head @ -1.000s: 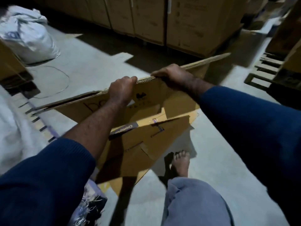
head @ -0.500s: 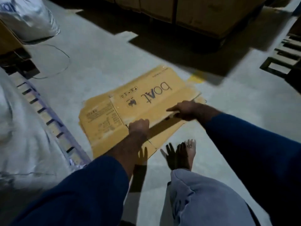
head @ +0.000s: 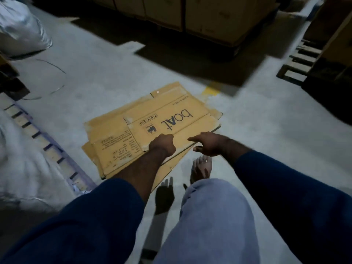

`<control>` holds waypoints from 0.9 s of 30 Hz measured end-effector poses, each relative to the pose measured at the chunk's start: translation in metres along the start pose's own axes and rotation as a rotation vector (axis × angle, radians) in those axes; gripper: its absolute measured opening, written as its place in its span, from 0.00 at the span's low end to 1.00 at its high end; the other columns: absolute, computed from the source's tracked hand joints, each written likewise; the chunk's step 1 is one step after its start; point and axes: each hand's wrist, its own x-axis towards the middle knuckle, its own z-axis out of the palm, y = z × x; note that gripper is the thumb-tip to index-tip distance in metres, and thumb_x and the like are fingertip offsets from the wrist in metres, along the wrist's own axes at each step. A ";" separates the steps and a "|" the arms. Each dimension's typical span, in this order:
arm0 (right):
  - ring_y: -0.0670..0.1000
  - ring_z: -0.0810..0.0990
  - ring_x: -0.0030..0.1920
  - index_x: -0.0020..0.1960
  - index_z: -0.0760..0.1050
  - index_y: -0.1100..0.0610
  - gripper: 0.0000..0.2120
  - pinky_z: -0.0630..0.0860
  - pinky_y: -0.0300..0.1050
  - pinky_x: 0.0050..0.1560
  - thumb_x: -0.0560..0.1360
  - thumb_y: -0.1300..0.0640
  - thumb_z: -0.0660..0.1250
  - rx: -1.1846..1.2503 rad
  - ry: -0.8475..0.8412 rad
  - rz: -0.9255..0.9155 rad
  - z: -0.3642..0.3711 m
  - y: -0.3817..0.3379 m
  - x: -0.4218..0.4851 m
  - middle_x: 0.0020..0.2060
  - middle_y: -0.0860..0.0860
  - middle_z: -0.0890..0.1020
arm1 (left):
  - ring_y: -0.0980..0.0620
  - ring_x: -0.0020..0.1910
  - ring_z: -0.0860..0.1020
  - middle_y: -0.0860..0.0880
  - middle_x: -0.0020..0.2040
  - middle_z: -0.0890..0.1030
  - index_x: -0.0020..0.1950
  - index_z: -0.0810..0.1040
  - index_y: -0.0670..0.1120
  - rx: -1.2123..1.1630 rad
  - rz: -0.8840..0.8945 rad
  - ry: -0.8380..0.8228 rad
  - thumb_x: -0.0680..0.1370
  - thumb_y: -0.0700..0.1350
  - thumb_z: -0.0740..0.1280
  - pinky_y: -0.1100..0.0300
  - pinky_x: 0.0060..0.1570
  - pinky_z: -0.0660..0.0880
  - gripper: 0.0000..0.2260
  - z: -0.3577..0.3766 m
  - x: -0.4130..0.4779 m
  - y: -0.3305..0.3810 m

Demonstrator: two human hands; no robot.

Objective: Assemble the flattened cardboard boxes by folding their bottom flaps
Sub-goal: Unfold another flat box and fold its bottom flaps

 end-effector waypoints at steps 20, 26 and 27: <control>0.51 0.79 0.61 0.61 0.81 0.43 0.12 0.78 0.48 0.57 0.81 0.46 0.63 0.114 0.195 0.537 0.029 0.106 -0.374 0.58 0.46 0.83 | 0.43 0.59 0.79 0.45 0.60 0.81 0.58 0.83 0.51 0.232 0.777 0.028 0.78 0.57 0.69 0.46 0.59 0.78 0.14 -0.066 -0.203 0.296; 0.52 0.80 0.57 0.59 0.83 0.47 0.12 0.78 0.50 0.59 0.81 0.47 0.64 0.223 0.169 0.769 0.089 0.171 -0.473 0.59 0.48 0.84 | 0.45 0.59 0.78 0.47 0.61 0.80 0.59 0.83 0.53 0.236 0.919 -0.069 0.79 0.57 0.68 0.50 0.57 0.78 0.13 -0.006 -0.274 0.391; 0.52 0.79 0.58 0.60 0.83 0.48 0.12 0.77 0.51 0.61 0.81 0.48 0.65 0.264 0.161 0.809 0.101 0.183 -0.486 0.60 0.48 0.83 | 0.45 0.59 0.79 0.47 0.61 0.80 0.59 0.83 0.53 0.235 0.939 -0.092 0.79 0.57 0.68 0.50 0.56 0.78 0.13 0.007 -0.282 0.405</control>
